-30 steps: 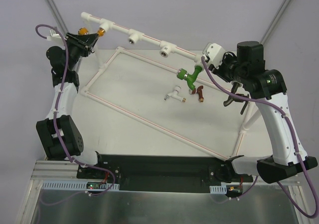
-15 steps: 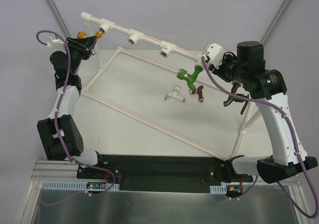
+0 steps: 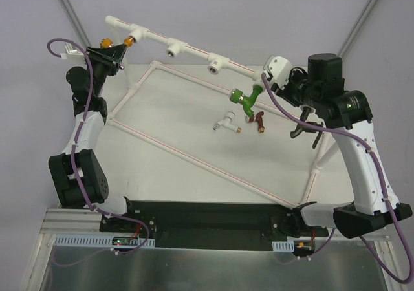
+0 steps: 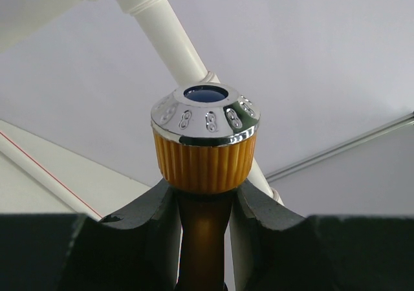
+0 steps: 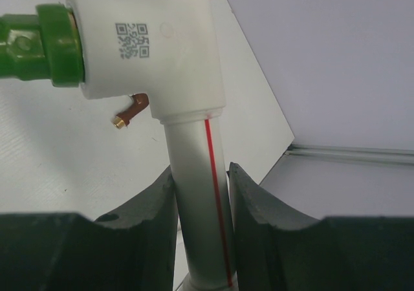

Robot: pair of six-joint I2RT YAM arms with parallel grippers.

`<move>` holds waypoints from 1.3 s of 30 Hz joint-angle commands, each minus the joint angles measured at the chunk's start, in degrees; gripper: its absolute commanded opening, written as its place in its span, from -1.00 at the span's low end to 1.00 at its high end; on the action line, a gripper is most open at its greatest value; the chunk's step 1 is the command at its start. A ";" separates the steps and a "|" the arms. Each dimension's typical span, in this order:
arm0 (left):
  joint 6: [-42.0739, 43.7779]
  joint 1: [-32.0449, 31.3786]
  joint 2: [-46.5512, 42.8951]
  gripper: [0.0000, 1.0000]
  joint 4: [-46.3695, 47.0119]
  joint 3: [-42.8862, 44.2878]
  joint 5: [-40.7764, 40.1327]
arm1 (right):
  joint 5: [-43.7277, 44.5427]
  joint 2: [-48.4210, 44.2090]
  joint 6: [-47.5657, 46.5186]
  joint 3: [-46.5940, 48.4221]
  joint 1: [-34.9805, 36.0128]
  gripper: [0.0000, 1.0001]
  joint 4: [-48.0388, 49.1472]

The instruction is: Install the water faucets

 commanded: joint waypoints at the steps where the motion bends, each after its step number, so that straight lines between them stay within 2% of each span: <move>1: 0.40 -2.03 -0.86 -1.00 4.93 2.85 0.06 | -1.57 -1.42 4.38 -0.38 -0.16 -0.97 1.27; 16: 2.25 -7.48 -0.33 -1.00 5.72 1.80 -1.78 | -2.10 -1.51 4.38 -0.47 -0.07 -0.97 1.27; 25: 1.90 -8.45 -0.86 -1.00 7.47 -0.48 -3.01 | -2.27 -1.42 4.38 -0.38 -0.07 -0.97 1.27; 33: -3.45 -8.62 3.27 -1.00 17.56 -2.86 -5.47 | -2.80 -1.51 4.38 -0.56 -0.08 -0.97 1.36; 39: -6.97 -9.15 5.91 -1.00 21.80 -4.00 -6.88 | -3.33 -1.77 4.47 -0.47 0.10 -0.97 1.27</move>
